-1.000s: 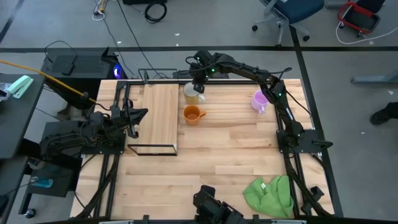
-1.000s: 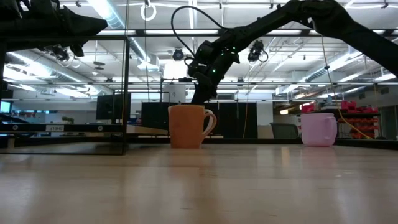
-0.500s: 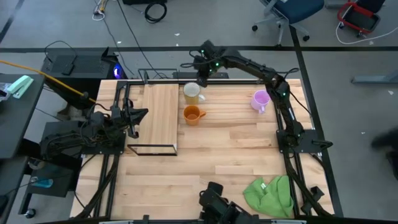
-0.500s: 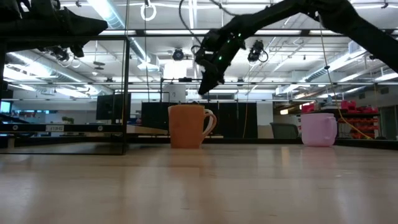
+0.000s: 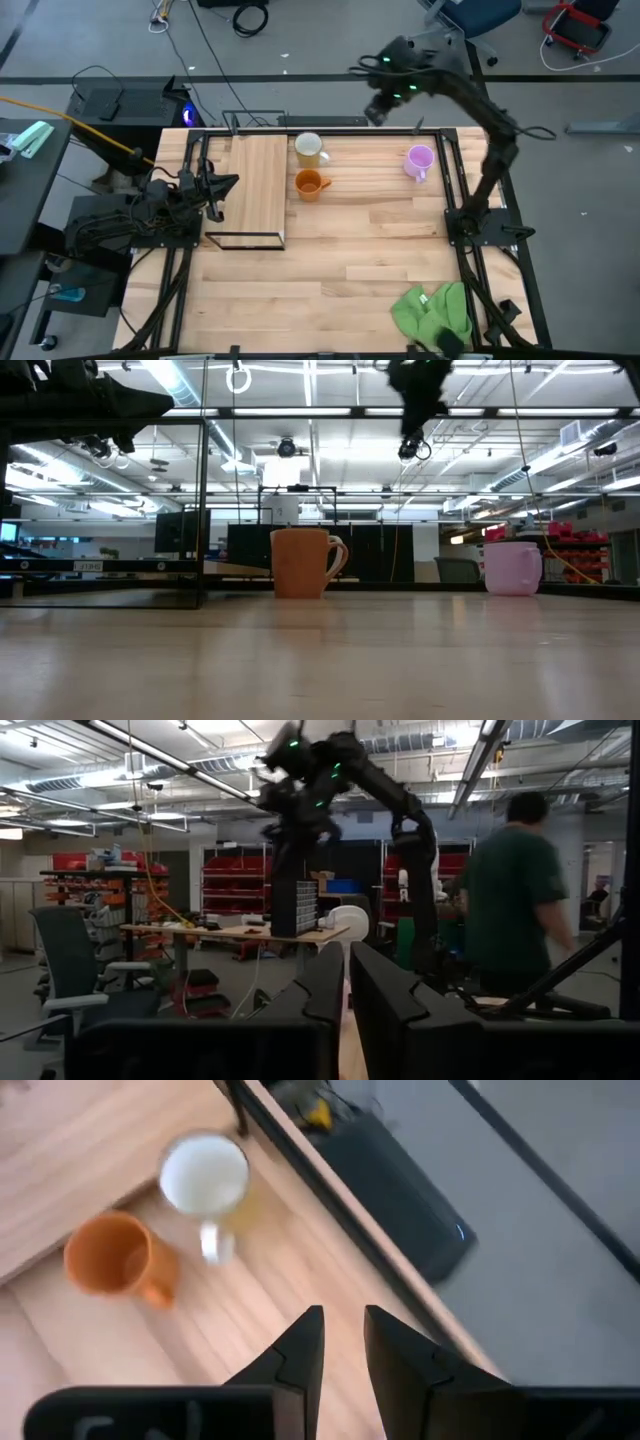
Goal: Stack small to large cups/mugs on shelf
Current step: Put the pink mug on the shelf
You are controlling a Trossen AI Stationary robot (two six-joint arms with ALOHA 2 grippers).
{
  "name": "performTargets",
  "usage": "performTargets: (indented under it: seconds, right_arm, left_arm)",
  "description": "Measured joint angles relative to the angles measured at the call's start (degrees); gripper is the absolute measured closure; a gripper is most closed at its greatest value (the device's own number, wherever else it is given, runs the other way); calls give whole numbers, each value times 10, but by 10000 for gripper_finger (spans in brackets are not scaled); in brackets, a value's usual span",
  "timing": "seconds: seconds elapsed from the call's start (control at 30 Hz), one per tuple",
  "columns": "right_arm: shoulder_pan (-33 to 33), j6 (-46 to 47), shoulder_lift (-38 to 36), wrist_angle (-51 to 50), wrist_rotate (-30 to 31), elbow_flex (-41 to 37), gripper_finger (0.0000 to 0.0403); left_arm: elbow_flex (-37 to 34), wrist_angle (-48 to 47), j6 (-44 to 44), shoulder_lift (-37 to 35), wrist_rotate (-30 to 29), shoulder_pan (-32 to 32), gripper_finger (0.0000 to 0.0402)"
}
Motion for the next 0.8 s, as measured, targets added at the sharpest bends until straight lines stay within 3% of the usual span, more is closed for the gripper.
performTargets:
  seconds: [0.17,0.3,0.6,0.8]
  right_arm:
    - [1,72,-75,-72,64,-24,320]
    - [3,124,-130,-74,65,-91,320]
    - [3,260,-228,-46,110,-365,320]
    - [2,270,-236,52,110,-523,320]
  left_arm:
    - [0,0,-3,0,0,0,366]
    - [0,0,-4,0,0,0,372]
    - [0,-3,-15,0,0,0,366]
    - [0,-3,-15,0,0,0,363]
